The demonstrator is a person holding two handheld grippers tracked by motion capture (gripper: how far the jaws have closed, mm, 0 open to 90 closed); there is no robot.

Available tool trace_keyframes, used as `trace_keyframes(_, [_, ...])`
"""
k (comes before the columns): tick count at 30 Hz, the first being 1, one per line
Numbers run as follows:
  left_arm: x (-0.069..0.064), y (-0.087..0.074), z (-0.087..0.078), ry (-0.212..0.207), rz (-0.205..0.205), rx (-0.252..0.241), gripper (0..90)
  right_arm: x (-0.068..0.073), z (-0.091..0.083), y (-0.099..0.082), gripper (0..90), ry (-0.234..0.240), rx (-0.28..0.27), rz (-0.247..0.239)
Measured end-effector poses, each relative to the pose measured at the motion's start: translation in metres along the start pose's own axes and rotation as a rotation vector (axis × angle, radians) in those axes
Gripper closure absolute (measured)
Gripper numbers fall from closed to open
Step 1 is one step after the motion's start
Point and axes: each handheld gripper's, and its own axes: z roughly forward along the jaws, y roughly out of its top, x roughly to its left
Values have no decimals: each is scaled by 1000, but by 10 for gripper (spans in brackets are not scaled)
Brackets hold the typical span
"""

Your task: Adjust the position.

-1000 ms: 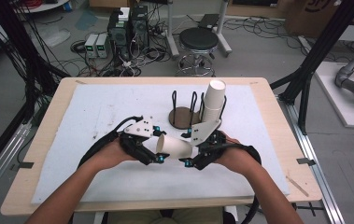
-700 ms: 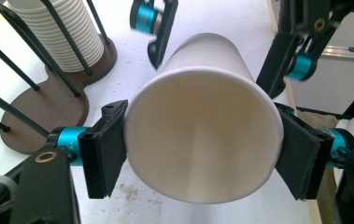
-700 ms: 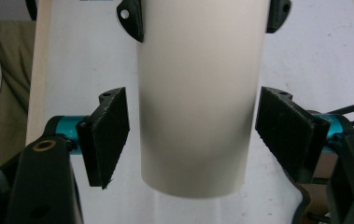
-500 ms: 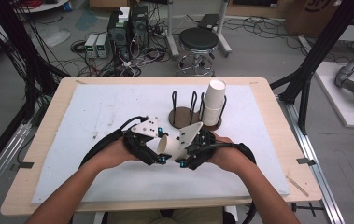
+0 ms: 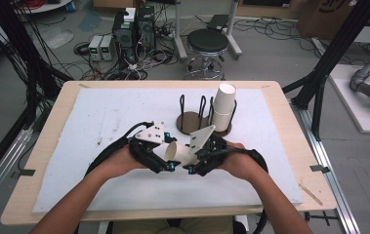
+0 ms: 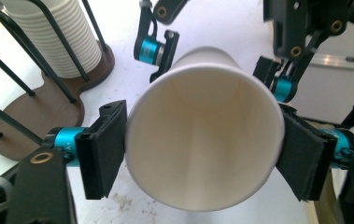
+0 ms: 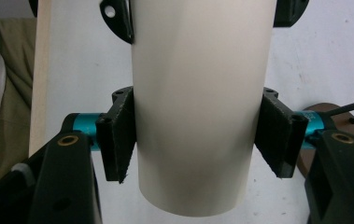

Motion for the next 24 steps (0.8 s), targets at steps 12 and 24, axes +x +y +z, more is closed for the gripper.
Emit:
trace_keyframes(12, [8,-19,-33,60,-161,-341,181,-5,-6,-27,365,-24,-96,102])
trace_keyframes(24, [10,-53,-41,190,-235,-477,170,-2,-21,-78,352,-117,-350,244])
